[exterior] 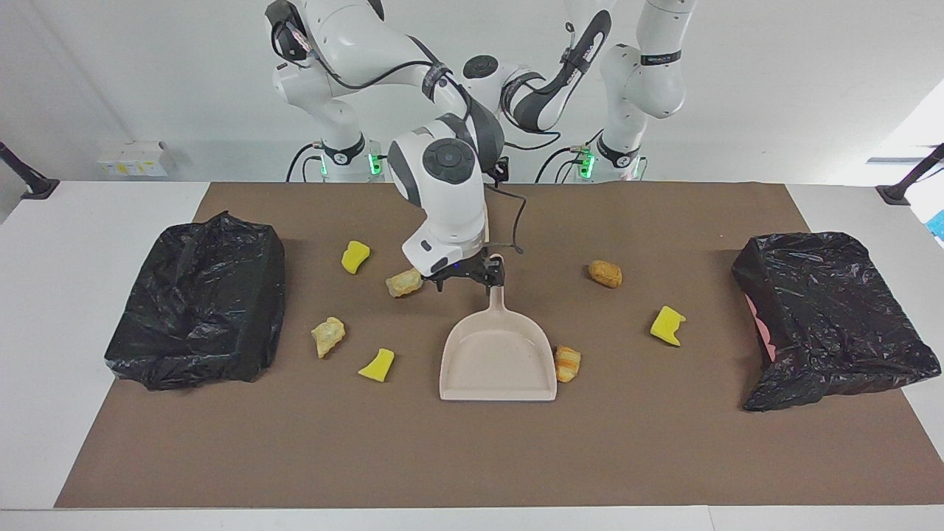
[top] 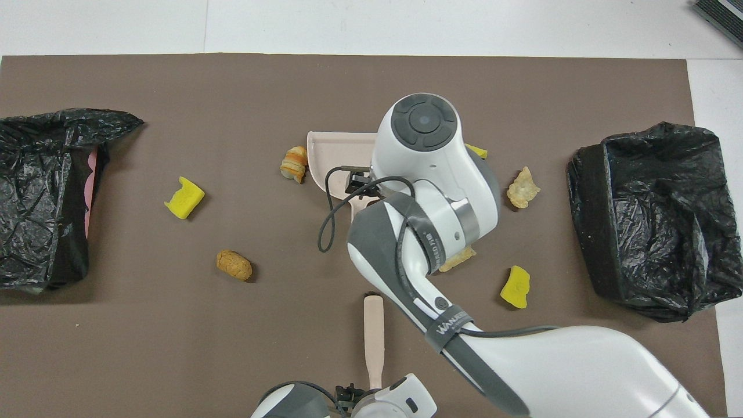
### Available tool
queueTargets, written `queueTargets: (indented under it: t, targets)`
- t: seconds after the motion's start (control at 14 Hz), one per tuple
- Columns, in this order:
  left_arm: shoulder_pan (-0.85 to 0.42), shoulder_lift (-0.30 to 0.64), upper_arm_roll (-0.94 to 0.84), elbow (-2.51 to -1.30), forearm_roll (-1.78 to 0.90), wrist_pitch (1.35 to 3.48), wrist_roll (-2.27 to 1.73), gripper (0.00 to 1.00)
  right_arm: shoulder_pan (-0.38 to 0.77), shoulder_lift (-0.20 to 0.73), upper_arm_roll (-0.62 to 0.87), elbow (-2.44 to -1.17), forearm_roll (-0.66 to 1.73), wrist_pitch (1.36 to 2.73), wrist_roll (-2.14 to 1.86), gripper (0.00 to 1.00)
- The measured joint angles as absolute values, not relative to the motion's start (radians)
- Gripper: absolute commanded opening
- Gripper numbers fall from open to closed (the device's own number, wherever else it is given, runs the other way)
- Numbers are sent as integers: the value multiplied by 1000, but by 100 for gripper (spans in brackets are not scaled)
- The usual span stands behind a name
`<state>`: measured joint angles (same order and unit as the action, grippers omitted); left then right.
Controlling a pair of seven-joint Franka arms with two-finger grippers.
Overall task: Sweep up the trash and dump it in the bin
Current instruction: 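Grasp the dustpan handle with the right gripper and lift it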
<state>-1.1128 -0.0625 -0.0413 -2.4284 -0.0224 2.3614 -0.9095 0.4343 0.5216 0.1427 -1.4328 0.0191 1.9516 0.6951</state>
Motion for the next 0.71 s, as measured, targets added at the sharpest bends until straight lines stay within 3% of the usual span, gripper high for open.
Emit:
queueTargets:
  t: [0.36, 0.43, 0.57, 0.71]
  targets:
    - [-1113, -63, -40, -2427, -22, 2360, -927, 58, 490, 562, 148, -1480, 39, 2044, 718, 100]
    - [-1113, -65, -40, -2426, -22, 2359, -929, 44, 490, 556, 149, -1491, 39, 2044, 700, 100]
    - [-1113, -68, -40, -2424, -22, 2353, -943, 4, 490, 541, 151, -1517, 39, 2043, 658, 97]
    - [-1113, -71, -39, -2423, -22, 2338, -954, 0, 490, 528, 151, -1532, 39, 2035, 632, 69]
